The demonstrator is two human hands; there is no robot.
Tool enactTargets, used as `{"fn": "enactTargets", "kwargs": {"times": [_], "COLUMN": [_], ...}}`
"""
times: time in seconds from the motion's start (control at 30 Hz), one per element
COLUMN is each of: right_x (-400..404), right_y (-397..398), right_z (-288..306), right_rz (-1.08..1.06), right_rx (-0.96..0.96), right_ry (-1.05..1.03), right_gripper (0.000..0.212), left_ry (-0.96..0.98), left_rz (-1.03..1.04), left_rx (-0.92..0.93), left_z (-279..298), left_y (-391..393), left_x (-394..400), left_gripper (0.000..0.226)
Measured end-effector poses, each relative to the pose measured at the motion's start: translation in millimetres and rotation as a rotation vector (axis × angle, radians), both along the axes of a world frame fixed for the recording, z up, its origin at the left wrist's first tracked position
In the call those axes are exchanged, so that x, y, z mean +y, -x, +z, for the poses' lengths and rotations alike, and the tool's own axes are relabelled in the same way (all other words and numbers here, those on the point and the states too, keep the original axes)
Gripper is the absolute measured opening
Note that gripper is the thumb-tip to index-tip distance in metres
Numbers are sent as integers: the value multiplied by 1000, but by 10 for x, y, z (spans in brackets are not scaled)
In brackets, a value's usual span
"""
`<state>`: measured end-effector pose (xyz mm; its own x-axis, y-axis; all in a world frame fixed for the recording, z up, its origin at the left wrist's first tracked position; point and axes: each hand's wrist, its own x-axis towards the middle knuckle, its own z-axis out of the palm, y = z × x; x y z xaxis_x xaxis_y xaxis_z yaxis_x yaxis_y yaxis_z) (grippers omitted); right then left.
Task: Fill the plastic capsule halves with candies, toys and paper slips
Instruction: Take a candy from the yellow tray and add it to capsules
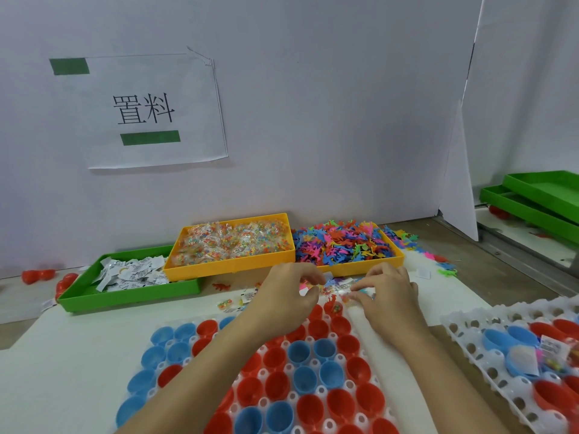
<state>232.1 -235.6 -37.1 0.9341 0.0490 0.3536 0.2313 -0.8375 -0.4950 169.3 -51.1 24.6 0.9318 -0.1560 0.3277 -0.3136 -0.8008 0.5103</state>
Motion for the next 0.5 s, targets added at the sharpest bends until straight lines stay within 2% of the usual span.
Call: {"fn": "enactTargets", "kwargs": {"times": [0.07, 0.17, 0.23, 0.33, 0.5], "right_x": [-13, -1, 5, -7, -7], "right_y": [-17, -14, 8, 38, 55], "right_z": [35, 52, 36, 18, 50], "right_rz": [-8, -1, -4, -11, -50], "right_rx": [-52, -48, 3, 100, 116], "right_ry": [-115, -194, -138, 65, 123], "right_gripper": [7, 8, 15, 28, 22], "left_ry": [5, 16, 16, 8, 2], "left_rz": [-6, -17, -17, -18, -12], "left_rx": [-7, -15, -14, -7, 4], "left_z": [6, 14, 14, 4, -4], "left_y": [-5, -15, -18, -19, -18], "left_x": [-12, -43, -61, -67, -51], "left_gripper": [21, 22, 22, 22, 22]}}
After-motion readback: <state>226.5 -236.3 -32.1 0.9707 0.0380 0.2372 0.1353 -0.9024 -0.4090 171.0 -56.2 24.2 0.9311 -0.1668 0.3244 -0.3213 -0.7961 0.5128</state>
